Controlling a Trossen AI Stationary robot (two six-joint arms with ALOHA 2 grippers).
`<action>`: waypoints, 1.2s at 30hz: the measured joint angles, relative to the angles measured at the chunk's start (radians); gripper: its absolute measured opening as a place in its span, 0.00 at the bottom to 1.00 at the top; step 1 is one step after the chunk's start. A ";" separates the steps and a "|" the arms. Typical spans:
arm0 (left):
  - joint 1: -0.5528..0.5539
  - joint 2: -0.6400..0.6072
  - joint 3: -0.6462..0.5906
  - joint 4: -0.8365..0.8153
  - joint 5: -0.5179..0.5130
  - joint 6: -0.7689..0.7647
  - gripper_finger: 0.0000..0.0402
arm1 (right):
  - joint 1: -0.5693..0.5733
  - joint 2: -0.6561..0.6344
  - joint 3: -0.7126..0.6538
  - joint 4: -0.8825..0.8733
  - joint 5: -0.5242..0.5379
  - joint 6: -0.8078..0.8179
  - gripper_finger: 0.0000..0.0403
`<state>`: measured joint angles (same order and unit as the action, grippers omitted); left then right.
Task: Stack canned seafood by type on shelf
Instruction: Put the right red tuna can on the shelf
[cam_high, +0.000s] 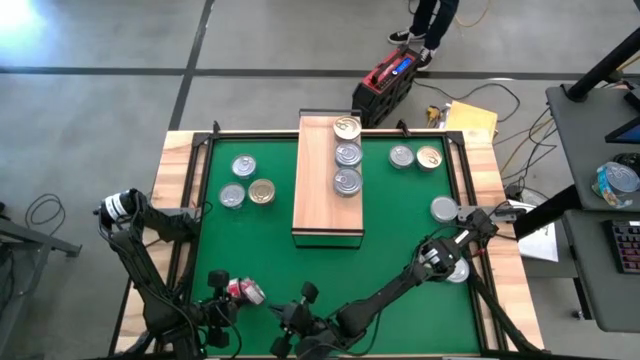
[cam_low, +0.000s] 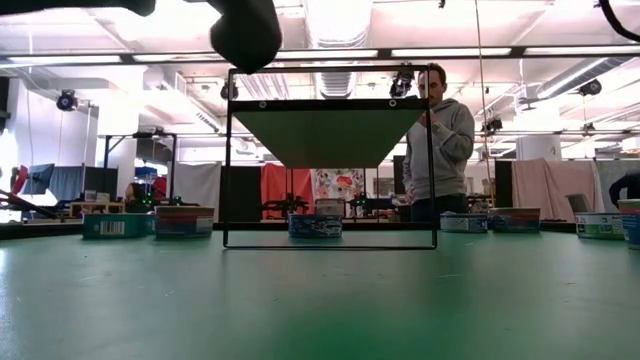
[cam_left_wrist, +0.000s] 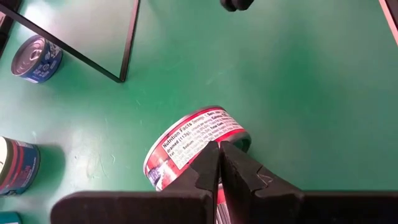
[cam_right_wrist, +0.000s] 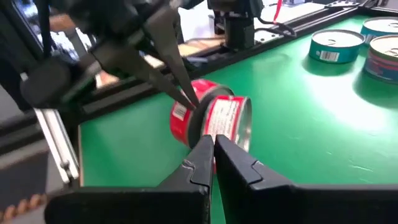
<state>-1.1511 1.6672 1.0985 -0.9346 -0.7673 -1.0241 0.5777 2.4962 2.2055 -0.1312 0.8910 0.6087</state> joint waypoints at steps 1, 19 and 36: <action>0.000 0.000 0.000 0.000 0.000 0.001 0.00 | 0.000 0.006 0.000 0.020 0.000 0.003 0.02; 0.000 0.000 0.000 -0.004 -0.035 0.027 0.00 | -0.001 0.042 0.000 0.063 0.045 -0.214 0.10; 0.001 0.000 -0.001 -0.004 -0.087 0.025 0.00 | -0.040 0.042 -0.002 0.062 -0.061 -0.122 0.85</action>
<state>-1.1503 1.6672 1.0973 -0.9383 -0.8547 -0.9993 0.5375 2.5381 2.2032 -0.0692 0.8296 0.4867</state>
